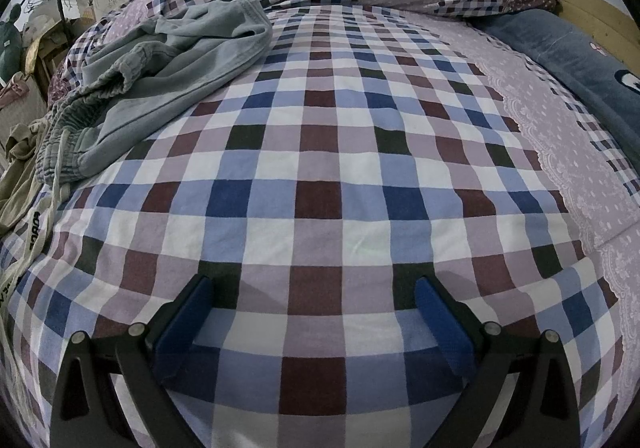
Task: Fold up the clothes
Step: 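Reach the left gripper to the crumpled khaki garment and close on it, then lift the khaki garment with the left gripper and pull it across the bed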
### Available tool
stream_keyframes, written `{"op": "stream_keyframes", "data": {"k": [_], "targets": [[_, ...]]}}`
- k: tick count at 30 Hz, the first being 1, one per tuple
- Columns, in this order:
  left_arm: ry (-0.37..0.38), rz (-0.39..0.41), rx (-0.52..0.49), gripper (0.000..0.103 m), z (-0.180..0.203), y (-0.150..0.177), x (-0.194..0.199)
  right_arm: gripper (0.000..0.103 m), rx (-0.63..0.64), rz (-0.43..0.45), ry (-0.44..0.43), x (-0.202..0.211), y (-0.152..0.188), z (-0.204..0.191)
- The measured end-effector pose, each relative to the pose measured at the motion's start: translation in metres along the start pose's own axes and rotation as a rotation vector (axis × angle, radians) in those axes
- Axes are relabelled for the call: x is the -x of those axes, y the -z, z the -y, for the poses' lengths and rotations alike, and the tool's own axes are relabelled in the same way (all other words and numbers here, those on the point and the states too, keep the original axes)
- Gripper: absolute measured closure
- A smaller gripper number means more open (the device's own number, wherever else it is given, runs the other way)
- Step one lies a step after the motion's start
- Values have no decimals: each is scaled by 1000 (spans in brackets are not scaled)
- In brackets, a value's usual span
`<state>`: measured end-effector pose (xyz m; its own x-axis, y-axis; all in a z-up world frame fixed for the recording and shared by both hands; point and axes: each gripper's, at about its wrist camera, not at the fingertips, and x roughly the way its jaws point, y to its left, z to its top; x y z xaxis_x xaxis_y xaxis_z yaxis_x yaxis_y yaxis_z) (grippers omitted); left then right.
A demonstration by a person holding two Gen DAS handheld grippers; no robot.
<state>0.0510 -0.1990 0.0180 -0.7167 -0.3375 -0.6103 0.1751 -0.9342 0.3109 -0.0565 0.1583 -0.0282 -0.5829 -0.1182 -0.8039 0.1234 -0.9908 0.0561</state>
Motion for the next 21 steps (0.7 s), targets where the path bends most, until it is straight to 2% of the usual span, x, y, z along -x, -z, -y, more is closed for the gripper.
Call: {"op": "stream_keyframes", "data": {"k": [3, 6, 13, 18, 21], "targets": [[15, -4, 58, 88, -10, 0, 0, 0, -2, -1, 0, 0, -1, 0], [81, 45, 149, 97, -22, -7, 17, 0, -5, 1, -1, 1, -1, 0], [331, 192, 299, 98, -39, -28, 76, 0, -10, 26, -36, 15, 3, -1], [516, 236, 348, 99, -40, -36, 111, 0, 24, 69, -149, 35, 7, -16], [568, 274, 331, 99, -40, -40, 139, 0, 50, 100, -262, 52, 8, -31]]}}
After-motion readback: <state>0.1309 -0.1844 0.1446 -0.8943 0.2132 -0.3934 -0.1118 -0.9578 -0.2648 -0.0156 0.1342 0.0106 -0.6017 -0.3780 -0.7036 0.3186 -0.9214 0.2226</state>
